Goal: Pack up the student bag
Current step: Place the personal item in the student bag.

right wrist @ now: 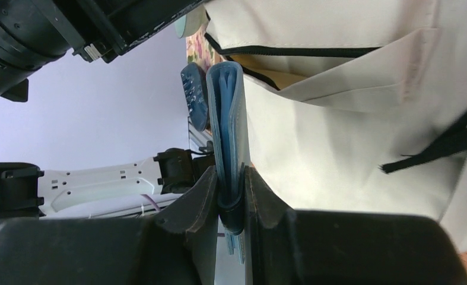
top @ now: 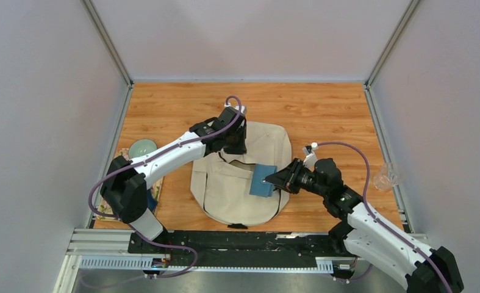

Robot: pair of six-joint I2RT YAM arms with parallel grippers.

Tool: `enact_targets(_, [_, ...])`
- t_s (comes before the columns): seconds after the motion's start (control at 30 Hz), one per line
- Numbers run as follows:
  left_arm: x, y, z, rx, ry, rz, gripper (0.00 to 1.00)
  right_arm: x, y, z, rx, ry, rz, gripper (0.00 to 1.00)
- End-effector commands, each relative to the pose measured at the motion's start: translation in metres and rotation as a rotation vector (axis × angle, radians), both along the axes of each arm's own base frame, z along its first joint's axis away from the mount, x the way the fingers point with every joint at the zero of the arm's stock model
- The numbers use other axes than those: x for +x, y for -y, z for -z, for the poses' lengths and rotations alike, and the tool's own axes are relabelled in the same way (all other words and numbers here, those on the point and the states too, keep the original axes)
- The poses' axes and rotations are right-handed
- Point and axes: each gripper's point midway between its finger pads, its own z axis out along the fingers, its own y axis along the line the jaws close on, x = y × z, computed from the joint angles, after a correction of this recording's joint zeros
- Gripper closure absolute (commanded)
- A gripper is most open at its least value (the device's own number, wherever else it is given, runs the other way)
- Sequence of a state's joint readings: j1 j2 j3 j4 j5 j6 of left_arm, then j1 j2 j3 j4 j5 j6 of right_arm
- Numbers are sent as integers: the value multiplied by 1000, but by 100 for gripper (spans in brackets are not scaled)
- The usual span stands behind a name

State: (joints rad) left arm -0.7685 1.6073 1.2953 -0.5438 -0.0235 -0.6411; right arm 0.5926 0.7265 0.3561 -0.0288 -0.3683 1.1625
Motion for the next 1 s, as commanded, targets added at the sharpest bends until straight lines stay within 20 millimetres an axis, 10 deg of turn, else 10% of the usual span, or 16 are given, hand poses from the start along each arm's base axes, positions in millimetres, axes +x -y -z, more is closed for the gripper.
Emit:
enact_targets(0.0, [-1,23,-56,-163,78,58,100,-3,-25,-25,110,48,-64,100])
enact_targets(0.63, [-14,9,-65,-218,74,44,100,27,-74,1,176,-30,-53,100])
enact_targets(0.97, [-27,7,-56,-261,38,41,100,64,-38,3,178,0,114,100])
